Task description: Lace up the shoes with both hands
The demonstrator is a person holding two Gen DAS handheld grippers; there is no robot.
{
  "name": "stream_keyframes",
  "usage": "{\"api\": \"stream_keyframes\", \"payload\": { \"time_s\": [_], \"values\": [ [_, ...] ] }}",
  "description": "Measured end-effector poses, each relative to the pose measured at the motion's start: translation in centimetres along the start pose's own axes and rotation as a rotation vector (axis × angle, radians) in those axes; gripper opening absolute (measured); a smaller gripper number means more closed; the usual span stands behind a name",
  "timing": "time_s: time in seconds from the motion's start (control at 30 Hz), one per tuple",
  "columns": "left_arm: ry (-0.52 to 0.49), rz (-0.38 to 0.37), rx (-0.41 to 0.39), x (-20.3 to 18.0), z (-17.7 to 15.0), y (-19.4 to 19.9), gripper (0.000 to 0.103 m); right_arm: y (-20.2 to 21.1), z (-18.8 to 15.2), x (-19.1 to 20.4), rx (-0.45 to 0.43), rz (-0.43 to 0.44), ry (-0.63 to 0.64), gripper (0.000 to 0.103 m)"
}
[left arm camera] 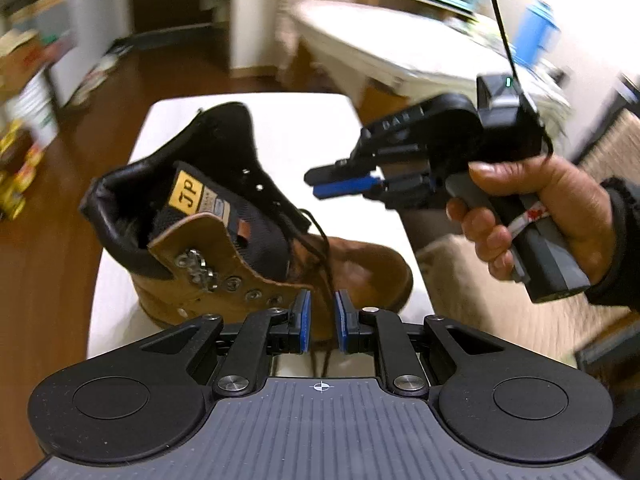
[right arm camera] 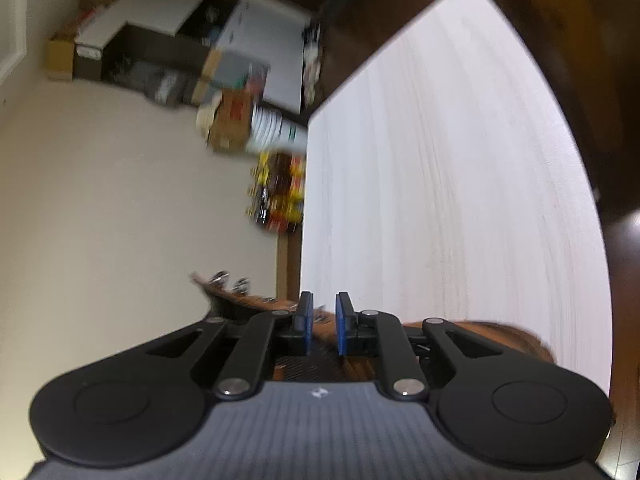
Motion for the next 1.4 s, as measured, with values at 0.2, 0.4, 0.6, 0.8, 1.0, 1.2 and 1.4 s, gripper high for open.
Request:
{"api": "stream_keyframes", "payload": {
  "time_s": [0.2,0.4,0.6,0.8,1.0,1.2,1.4],
  "values": [
    [0.141,0.052,0.038,-2.3,0.8,-2.2,0.015,-2.9,2.3,-2.8,0.205,0.135,-0.114,0.021],
    [0.163,0.084,0.098,-3.7,0.8,-3.6,0.015,-4.4,3.3,-2.3,0.316,0.220,-0.109,0.021],
    [0.203,0.092,0.128,-3.3,0.1,-3.7,0.015,-4.3,3.9,-1.5,0.341,0.180,-0.006,0.002],
    [0.202,0.120,0.154,-2.6,-0.8,-4.0,0.015,2.8,10.6,-0.8,0.019,-0.114,0.275,0.002],
    [0.231,0.150,0.140,-1.9,-1.7,-3.2,0.015,8.5,15.1,-2.8,-0.079,-0.632,0.549,0.013],
    [0.280,0.239,0.137,0.0,-3.9,-2.0,0.015,4.2,8.2,2.7,0.288,-0.470,1.040,0.023],
    [0.294,0.315,0.179,1.3,-5.7,-2.3,0.015,-1.7,2.1,6.7,0.523,-0.335,1.567,0.023]
  ]
}}
Point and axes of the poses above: each gripper's, at about its wrist camera, not at the fingertips, and y roughly against the way its jaws point, x to its left, z to its top, the point moved 8 cm from there along -y, roughly the way its jaws point, and after that the axes turned 11 degrees about x, right-handed, at the moved point
